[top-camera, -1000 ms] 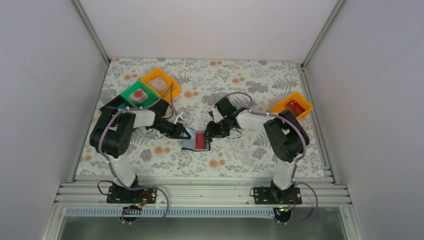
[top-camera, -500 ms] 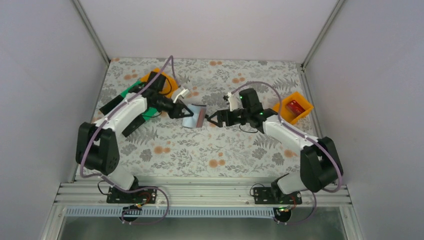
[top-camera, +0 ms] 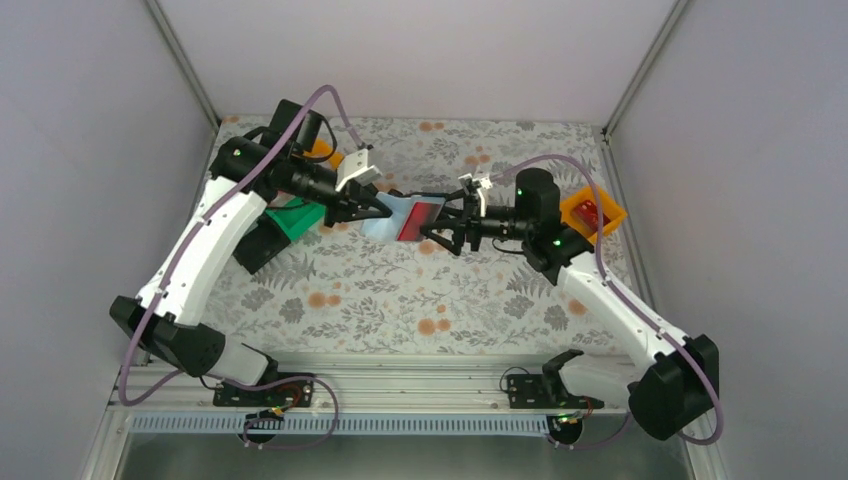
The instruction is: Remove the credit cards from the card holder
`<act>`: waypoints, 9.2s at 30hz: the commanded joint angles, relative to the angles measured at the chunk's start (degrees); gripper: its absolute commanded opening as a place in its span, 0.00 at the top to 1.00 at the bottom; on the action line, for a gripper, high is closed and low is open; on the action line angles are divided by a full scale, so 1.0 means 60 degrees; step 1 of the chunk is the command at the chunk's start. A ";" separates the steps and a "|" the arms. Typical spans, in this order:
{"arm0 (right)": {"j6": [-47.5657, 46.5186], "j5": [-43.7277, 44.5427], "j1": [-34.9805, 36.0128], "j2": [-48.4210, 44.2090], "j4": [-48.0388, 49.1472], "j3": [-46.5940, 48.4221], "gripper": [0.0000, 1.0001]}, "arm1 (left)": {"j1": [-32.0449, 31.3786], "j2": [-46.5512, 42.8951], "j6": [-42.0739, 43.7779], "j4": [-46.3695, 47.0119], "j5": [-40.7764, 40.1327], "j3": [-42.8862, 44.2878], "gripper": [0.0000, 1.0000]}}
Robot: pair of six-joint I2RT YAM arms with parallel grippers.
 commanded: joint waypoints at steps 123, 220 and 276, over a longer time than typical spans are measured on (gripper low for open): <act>0.1446 0.3582 0.1947 0.4523 -0.3180 0.5054 0.96 | 0.1988 0.0385 -0.2001 0.3173 -0.0429 -0.1908 0.71; -0.1113 0.0221 0.1858 0.0986 -0.0858 0.3025 0.96 | -0.1607 0.0633 -0.2654 0.3047 0.2804 0.0125 0.97; -0.2454 -0.1706 0.0885 0.0328 -0.2154 0.2483 0.86 | -0.0959 0.0526 -0.1277 0.2304 0.1622 -0.0920 0.54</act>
